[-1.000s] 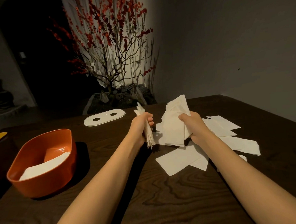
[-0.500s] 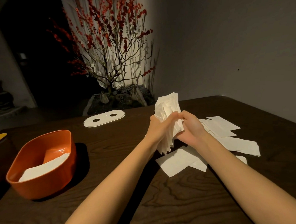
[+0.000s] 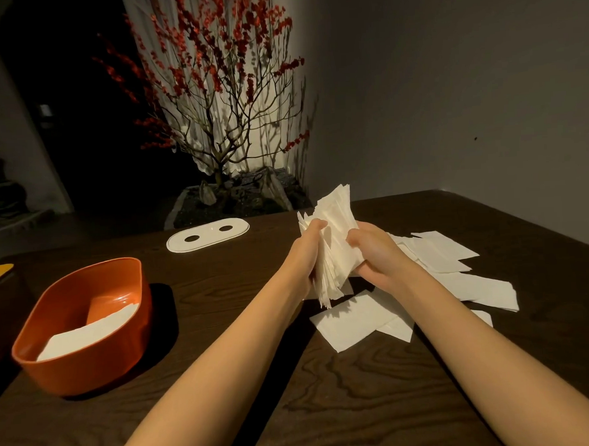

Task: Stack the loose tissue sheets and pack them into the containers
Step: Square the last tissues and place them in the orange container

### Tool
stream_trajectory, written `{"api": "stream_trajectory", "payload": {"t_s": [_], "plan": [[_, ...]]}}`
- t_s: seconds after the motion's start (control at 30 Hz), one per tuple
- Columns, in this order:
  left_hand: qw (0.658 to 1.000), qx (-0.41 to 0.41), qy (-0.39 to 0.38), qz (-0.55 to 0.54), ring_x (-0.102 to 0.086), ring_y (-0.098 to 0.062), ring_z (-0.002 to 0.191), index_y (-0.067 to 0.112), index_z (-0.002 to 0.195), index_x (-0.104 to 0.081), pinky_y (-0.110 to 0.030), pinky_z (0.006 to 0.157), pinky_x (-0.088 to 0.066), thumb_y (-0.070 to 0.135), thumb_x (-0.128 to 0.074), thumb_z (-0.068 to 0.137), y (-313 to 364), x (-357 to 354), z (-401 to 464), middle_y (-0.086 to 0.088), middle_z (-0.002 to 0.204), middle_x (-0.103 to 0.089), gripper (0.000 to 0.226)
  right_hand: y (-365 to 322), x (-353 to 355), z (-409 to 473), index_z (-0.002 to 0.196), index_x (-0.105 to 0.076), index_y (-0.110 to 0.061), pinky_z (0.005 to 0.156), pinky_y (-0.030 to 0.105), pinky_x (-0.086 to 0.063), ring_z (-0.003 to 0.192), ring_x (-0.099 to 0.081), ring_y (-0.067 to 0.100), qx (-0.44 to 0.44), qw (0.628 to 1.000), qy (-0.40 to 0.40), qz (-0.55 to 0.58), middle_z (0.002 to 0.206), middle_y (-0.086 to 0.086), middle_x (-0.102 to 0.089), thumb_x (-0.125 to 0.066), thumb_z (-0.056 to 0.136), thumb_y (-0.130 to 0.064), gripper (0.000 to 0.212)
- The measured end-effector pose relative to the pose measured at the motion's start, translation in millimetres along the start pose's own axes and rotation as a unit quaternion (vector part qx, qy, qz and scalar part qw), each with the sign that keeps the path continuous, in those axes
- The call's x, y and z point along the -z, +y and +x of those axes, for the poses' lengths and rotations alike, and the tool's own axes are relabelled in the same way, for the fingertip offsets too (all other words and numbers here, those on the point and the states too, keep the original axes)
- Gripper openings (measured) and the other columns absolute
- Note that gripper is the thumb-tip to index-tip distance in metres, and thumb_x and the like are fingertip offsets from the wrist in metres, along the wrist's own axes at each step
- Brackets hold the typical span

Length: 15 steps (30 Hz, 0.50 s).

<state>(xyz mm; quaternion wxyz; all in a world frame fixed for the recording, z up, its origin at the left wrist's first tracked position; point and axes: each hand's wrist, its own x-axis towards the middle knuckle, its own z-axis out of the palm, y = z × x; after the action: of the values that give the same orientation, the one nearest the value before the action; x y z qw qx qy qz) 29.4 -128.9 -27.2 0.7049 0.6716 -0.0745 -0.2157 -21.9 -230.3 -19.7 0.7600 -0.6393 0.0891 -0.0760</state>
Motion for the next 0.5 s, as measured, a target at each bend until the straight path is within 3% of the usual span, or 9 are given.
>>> {"api": "stream_trajectory", "payload": {"t_s": [0.1,0.2,0.3,0.37,0.43,0.5], "plan": [[1.0,0.01,0.008,-0.016,-0.063,-0.02,0.084,0.021,0.089,-0.053,-0.034,0.077,-0.05,0.039,-0.047,0.098,0.3,0.1,0.0,-0.006,0.091,-0.065,0.021,-0.8,-1.8,-2.5,0.111,-0.055,-0.015,0.075,0.03,-0.051,0.09,-0.059,0.018,0.013,0.999,-0.017,-0.039,0.096,0.004,-0.059,-0.04,0.093,0.002,0.029],[0.997,0.03,-0.003,-0.066,-0.066,-0.024,0.092,0.017,0.101,-0.059,-0.041,0.087,-0.051,0.043,-0.062,0.09,-1.3,1.8,2.9,-0.01,0.1,-0.068,0.028,-1.3,-3.5,-5.5,0.096,-0.055,-0.018,0.074,0.03,-0.05,0.089,-0.059,0.018,-0.006,0.998,-0.055,0.004,0.093,0.006,-0.058,-0.041,0.096,-0.006,0.019],[0.995,0.054,-0.005,-0.086,-0.065,-0.029,0.103,0.015,0.123,-0.058,-0.049,0.097,-0.048,0.05,-0.076,0.075,-1.6,-0.2,4.1,-0.012,0.113,-0.067,0.063,-1.2,-3.6,-6.6,0.101,-0.056,-0.02,0.078,0.028,-0.049,0.091,-0.061,0.016,-0.027,0.992,-0.113,0.053,0.094,0.004,-0.062,-0.036,0.102,-0.023,0.02],[0.995,0.061,-0.001,-0.081,-0.063,-0.029,0.106,0.016,0.128,-0.054,-0.051,0.099,-0.047,0.053,-0.081,0.066,-1.2,-0.5,5.1,-0.012,0.116,-0.066,0.076,-0.3,-2.3,-5.7,0.116,-0.055,-0.02,0.079,0.029,-0.051,0.098,-0.062,0.017,-0.041,0.986,-0.143,0.076,0.102,0.003,-0.065,-0.033,0.103,-0.029,0.027],[0.994,0.07,-0.007,-0.082,-0.062,-0.03,0.106,0.016,0.128,-0.053,-0.049,0.098,-0.047,0.05,-0.083,0.064,-1.2,1.2,6.0,-0.012,0.116,-0.065,0.078,0.8,-0.6,-4.1,0.133,-0.045,-0.02,0.088,0.033,-0.05,0.11,-0.059,0.021,-0.049,0.982,-0.164,0.075,0.115,0.004,-0.062,-0.031,0.103,-0.033,0.036],[0.993,0.073,-0.012,-0.09,-0.063,-0.03,0.105,0.015,0.126,-0.056,-0.048,0.098,-0.047,0.044,-0.081,0.069,-2.3,2.9,7.4,-0.013,0.114,-0.067,0.068,1.4,-0.2,-2.6,0.131,-0.044,-0.022,0.095,0.035,-0.047,0.112,-0.057,0.019,-0.038,0.985,-0.159,0.051,0.118,0.002,-0.06,-0.03,0.103,-0.034,0.033]]}}
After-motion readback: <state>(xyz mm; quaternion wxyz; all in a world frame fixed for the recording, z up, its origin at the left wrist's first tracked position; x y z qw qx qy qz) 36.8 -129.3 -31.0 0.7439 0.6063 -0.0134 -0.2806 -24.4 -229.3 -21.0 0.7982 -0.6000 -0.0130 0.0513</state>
